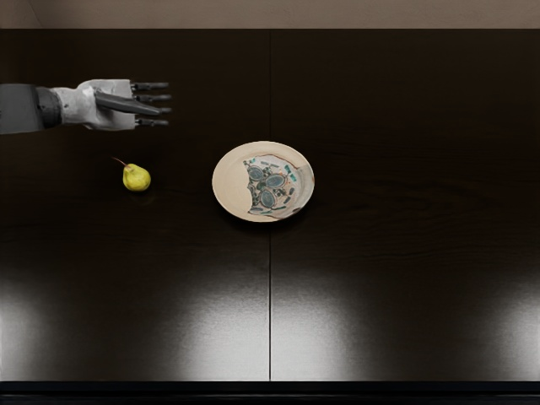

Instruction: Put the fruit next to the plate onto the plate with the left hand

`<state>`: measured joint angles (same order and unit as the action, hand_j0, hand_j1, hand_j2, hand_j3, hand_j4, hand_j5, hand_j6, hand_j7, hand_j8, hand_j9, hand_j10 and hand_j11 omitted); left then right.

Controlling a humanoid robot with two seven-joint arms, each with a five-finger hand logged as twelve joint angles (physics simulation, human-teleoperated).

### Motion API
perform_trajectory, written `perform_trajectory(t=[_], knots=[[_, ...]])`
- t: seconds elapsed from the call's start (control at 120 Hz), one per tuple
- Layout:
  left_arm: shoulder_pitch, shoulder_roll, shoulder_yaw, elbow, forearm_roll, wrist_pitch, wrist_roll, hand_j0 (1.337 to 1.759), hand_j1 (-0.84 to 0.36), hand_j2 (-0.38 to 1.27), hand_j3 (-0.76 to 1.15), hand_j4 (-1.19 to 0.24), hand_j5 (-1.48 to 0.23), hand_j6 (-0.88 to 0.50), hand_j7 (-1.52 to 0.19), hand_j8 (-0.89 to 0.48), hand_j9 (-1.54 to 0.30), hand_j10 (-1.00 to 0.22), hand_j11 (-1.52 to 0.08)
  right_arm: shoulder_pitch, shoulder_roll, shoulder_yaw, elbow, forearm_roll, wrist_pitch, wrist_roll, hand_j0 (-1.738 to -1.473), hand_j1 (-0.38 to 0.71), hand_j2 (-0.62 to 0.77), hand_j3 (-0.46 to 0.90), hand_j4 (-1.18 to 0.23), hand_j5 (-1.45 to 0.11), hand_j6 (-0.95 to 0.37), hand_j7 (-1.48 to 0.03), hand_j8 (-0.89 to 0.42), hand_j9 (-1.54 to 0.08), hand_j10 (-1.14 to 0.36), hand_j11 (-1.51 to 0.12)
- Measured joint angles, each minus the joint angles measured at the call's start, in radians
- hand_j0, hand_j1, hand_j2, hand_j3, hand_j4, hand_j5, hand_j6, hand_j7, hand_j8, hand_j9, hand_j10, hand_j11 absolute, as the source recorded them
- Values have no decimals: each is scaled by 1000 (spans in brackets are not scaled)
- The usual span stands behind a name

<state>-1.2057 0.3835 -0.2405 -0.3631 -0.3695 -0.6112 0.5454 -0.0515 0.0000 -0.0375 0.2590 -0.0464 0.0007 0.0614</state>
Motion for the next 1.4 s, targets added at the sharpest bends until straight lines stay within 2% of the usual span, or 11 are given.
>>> perform_trajectory(t=[0.183, 0.292, 0.467, 0.508, 0.617, 0.7, 0.8, 0.908, 1.008, 1.15, 1.4], knots=[[-21, 47, 1, 4, 63, 0, 1, 1658, 347, -1, 0, 0, -1, 1, -1, 1, -1, 1, -2, -1, 0, 1, -3, 2, -1, 0, -1658, -327, -4, 0, -19, -24, -19, -24, -19, -24, -19, -24], [-62, 51, 0, 6, 194, 0, 2, 1658, 347, -1, 0, 0, -1, 1, -2, 1, -2, 0, -2, -1, 0, 2, -5, 3, -2, 0, -1658, -326, -4, 0, -19, -24, -19, -24, -19, -24, -19, -24], [-79, 24, 0, 6, 386, 0, -9, 1658, 346, 0, 0, -1, -3, -1, -3, 0, -3, -1, -3, -2, 0, 2, -6, 3, -2, 0, -1658, -327, -4, 0, -19, -24, -18, -24, -19, -24, -19, -24], [-90, 2, 1, 5, 438, 0, -21, 1658, 345, 0, 0, -2, -4, -2, -4, -1, -4, -2, -4, -2, 0, 2, -6, 3, -2, 0, -1658, -326, -4, 0, -19, -24, -18, -24, -19, -24, -19, -24], [-98, -3, 10, -13, 572, 0, -99, 1658, 342, 1, 0, -6, -8, -5, -8, -5, -8, -5, -8, -2, 0, 2, -6, 3, -2, 0, -1658, -327, -4, 0, -19, -24, -18, -24, -19, -24, -19, -24], [-96, -1, 42, -62, 630, 11, -139, 1658, 343, 1, 0, -5, -6, -5, -6, -4, -6, -4, -6, -2, 0, 2, -6, 3, -2, 0, -1658, -327, -4, 0, -19, -24, -18, -24, -18, -24, -19, -24], [-93, 23, 115, -166, 658, 107, -204, 1658, 346, 0, 0, -4, -4, -4, -4, -3, -4, -3, -4, -2, 0, 2, -6, 3, -2, 0, -1658, -327, -4, 0, -19, -24, -19, -24, -19, -24, -19, -24], [-82, 53, 162, -280, 670, 234, -238, 1658, 347, 0, 0, -3, -2, -3, -2, -2, -2, -2, -2, -2, 0, 2, -6, 3, -2, 0, -1658, -326, -4, 0, -19, -24, -19, -24, -19, -24, -19, -24], [-80, 63, 212, -389, 719, 411, -250, 1658, 344, 1, 0, -5, -6, -5, -6, -5, -6, -5, -5, -2, 0, 2, -6, 3, -2, 0, -1658, -327, -4, 0, -19, -24, -18, -24, -19, -24, -19, -24], [-80, 48, 301, -496, 783, 625, -255, 1658, 318, 6, 0, -28, -35, -28, -35, -28, -35, -27, -35, -2, 0, 2, -6, 3, -2, 0, -1658, -327, -4, 0, -19, -24, -18, -24, -18, -24, -18, -24], [-77, 42, 393, -554, 804, 756, -255, 1658, 214, 24, 0, -115, -148, -116, -148, -115, -148, -115, -148, -2, 0, 2, -6, 3, -2, 0, -1658, -326, -4, 0, -19, -24, -19, -24, -19, -24, -19, -24]])
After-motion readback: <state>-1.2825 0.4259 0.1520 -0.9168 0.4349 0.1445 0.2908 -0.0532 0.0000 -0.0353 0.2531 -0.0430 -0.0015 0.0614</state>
